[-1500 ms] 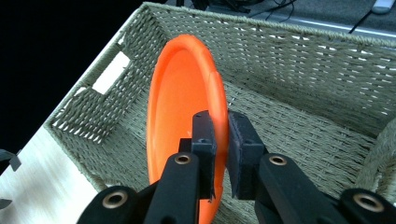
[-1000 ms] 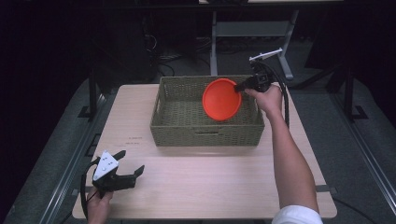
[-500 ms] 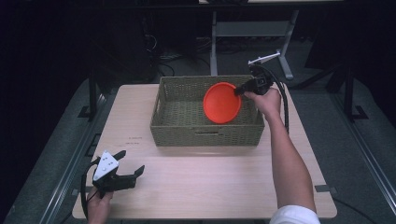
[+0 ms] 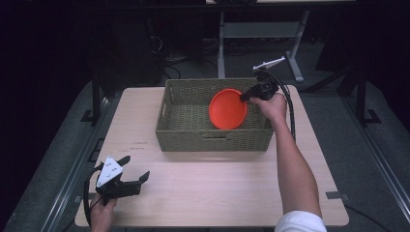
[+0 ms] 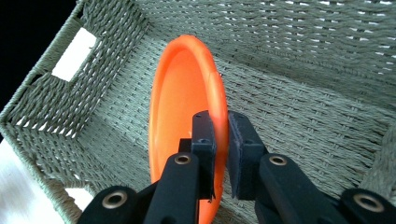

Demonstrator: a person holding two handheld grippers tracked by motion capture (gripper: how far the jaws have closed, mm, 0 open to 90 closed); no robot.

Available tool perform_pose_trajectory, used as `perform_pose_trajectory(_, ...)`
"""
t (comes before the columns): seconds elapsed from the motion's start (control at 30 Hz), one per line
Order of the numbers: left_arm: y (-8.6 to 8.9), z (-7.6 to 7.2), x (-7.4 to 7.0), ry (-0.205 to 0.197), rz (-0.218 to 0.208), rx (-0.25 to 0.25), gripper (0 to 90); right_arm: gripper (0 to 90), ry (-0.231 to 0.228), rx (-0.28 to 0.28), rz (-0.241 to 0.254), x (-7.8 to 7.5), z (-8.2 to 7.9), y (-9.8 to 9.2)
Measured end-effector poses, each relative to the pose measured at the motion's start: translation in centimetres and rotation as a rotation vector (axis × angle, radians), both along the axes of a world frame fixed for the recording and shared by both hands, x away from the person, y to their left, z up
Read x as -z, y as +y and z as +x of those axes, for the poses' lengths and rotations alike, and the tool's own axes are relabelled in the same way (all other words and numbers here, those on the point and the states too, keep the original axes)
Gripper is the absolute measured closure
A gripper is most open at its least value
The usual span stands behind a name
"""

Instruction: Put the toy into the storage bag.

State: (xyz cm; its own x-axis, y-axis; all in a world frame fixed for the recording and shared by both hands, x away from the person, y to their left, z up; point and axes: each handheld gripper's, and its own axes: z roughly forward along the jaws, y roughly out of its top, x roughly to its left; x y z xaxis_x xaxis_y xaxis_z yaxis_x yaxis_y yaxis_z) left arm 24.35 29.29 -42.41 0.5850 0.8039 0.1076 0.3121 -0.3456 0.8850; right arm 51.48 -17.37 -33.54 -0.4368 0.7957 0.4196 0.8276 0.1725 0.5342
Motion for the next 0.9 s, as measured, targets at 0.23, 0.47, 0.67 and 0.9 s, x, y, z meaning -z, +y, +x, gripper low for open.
perform_pose_trajectory(0.23,0.0,0.0,0.0,0.003,-0.001,0.000,12.8,81.8,0.025,0.009,-0.011,0.8,0.2,0.1)
perform_pose_trajectory(0.47,0.0,0.0,0.0,0.000,-0.004,-0.001,12.8,81.8,0.041,0.001,-0.015,1.2,0.5,0.4)
perform_pose_trajectory(0.67,0.0,0.0,0.0,0.001,-0.002,-0.001,12.9,81.8,0.052,-0.013,-0.012,1.7,0.7,1.1)
perform_pose_trajectory(0.9,0.0,0.0,0.0,-0.002,-0.002,0.001,12.8,81.7,0.072,-0.036,-0.024,2.2,1.0,2.0)
